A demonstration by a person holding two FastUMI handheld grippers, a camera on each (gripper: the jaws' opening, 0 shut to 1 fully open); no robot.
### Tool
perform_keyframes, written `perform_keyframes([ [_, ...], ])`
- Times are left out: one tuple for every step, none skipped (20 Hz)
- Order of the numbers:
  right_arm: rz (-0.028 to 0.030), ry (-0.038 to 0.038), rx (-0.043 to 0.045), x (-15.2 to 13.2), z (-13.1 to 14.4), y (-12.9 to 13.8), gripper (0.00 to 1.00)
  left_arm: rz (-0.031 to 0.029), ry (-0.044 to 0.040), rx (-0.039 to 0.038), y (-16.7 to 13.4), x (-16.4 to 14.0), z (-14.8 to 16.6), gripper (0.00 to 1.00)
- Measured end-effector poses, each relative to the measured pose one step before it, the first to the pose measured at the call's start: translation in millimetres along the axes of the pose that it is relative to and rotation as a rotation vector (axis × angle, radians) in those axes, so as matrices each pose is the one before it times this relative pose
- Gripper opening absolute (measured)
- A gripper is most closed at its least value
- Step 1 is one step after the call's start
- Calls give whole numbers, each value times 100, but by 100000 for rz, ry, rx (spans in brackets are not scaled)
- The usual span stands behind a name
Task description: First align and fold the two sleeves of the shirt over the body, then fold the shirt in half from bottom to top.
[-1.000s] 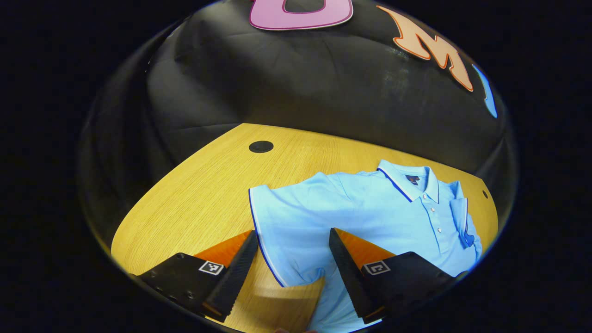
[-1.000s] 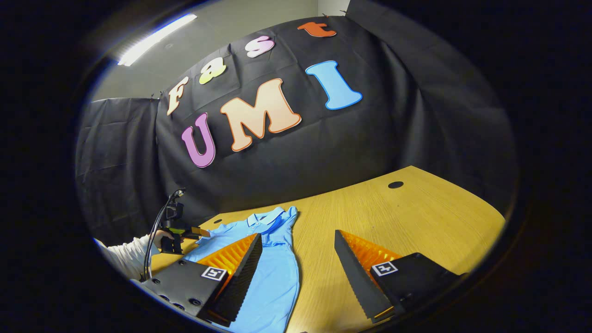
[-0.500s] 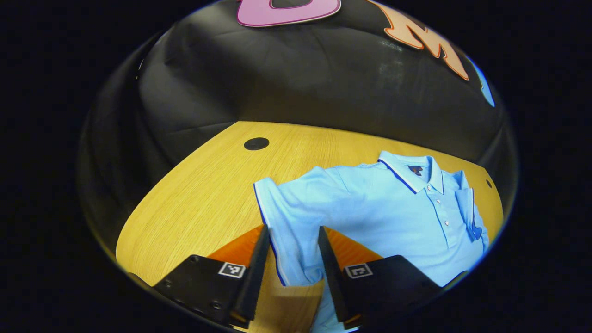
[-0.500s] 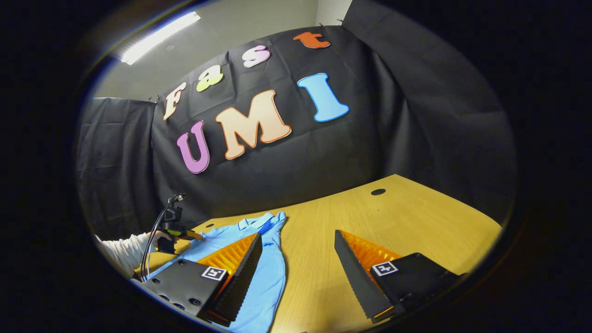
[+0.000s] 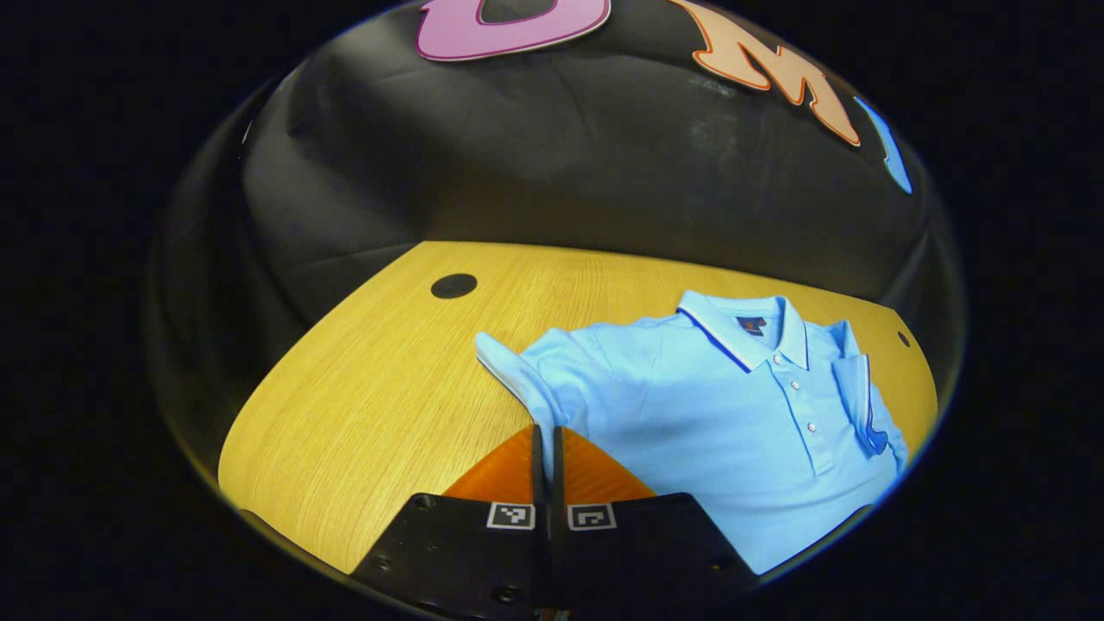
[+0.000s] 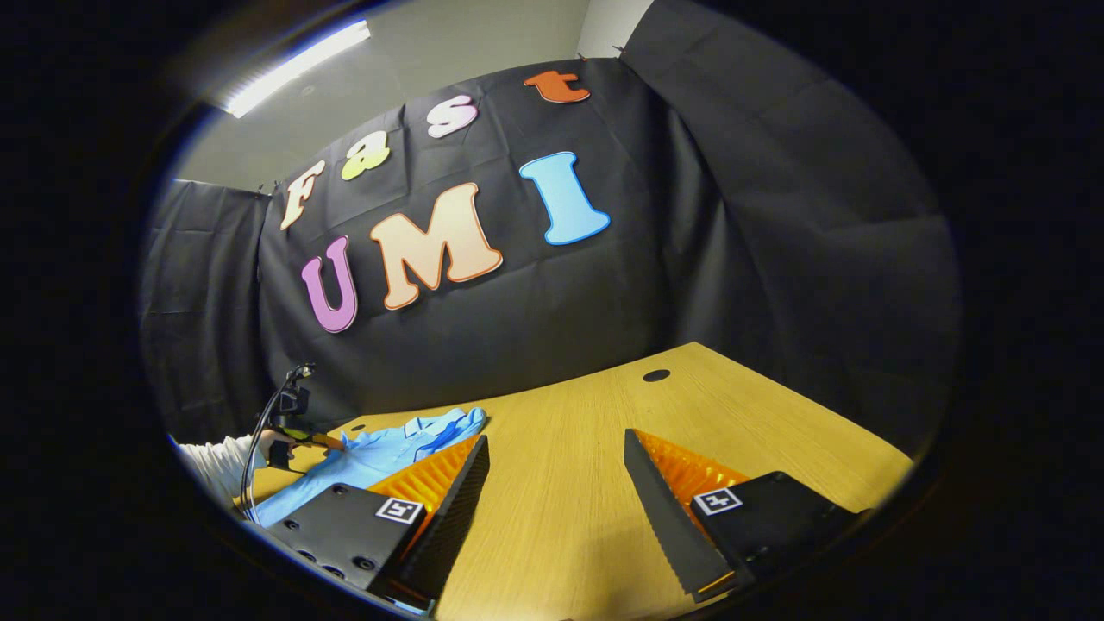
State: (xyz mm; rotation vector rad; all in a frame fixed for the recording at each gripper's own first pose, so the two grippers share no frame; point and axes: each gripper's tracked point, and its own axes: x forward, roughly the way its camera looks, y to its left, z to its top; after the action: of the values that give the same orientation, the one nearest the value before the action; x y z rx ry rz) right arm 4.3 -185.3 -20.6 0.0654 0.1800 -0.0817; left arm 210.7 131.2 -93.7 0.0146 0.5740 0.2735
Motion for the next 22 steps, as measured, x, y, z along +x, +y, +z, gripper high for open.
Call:
perform_keyframes([
  [351, -78, -305, 342, 380, -219, 97, -444, -2066, 970, -440, -205, 1082, 0],
  [411, -363, -599, 312, 379, -176, 98, -520, -2663, 1270, -518, -318, 1195, 0],
  [-559, -47, -454, 394, 348, -383, 98, -1220, -1675, 1144, -756, -147, 1054, 0],
  [-404, -76, -327, 230, 324, -419, 97, -2097, -1072, 718, -1123, -184, 820, 0],
  [-432, -351, 36, 44, 330, -331, 97, -2358, -910, 670, -1284, 46, 728, 0],
  [-82, -565, 299, -139, 390, -232, 97, -2348, -245, 1177, -1299, 48, 303, 0],
  [-272, -268, 381, -152, 66, -222, 97, -2135, -123, 576, -1255, 221, 306, 0],
  [-208, -354, 11, -295, -74, -193, 97, -2480, 592, 22, -1489, 413, 70, 0],
  [-671, -151, -421, -280, -8, -262, 98, -2178, 1270, 312, -1410, 470, -253, 0],
  [-738, 131, -657, -276, -228, -341, 98, -1929, 1608, 474, -1183, 464, -441, 0],
  [-1122, -83, -497, -366, -23, -405, 97, -1757, 1712, 567, -1086, 480, -315, 0],
  [-858, -130, -179, -592, 52, -476, 98, -1727, 1634, 348, -1139, 445, -475, 0],
  [-980, -200, 670, -442, 93, -475, 97, -1726, 1676, -275, -1103, 388, -397, 0],
  [-821, -538, 968, -552, 134, -480, 98, -1937, 1390, -161, -1106, 323, -385, 0],
  [-1285, -878, 1069, -561, 293, -620, 98, -1880, 1118, 194, -917, 235, -178, 0],
  [-1476, -927, 589, -586, 113, -710, 98, -1375, 867, 449, -962, 129, -387, 0],
  [-1535, -703, -38, -452, 82, -626, 98, -1249, 550, 990, -828, -30, -160, 0],
  [-1857, -1057, -81, -550, 84, -694, 98, -841, 72, 1495, -717, -65, -188, 0],
  [-1428, -497, -242, -424, 10, -574, 97, -1210, 165, 1847, -826, -117, -129, 0],
  [-1301, 44, -28, -417, -200, -321, 97, -1143, 209, 2474, -801, -216, -283, 0],
  [-718, 675, 25, -487, -311, -114, 97, -122, -75, 2329, -582, -143, -122, 0],
  [-162, 474, 30, -551, -340, 14, 97, -892, -392, 1826, -794, -254, -214, 0],
])
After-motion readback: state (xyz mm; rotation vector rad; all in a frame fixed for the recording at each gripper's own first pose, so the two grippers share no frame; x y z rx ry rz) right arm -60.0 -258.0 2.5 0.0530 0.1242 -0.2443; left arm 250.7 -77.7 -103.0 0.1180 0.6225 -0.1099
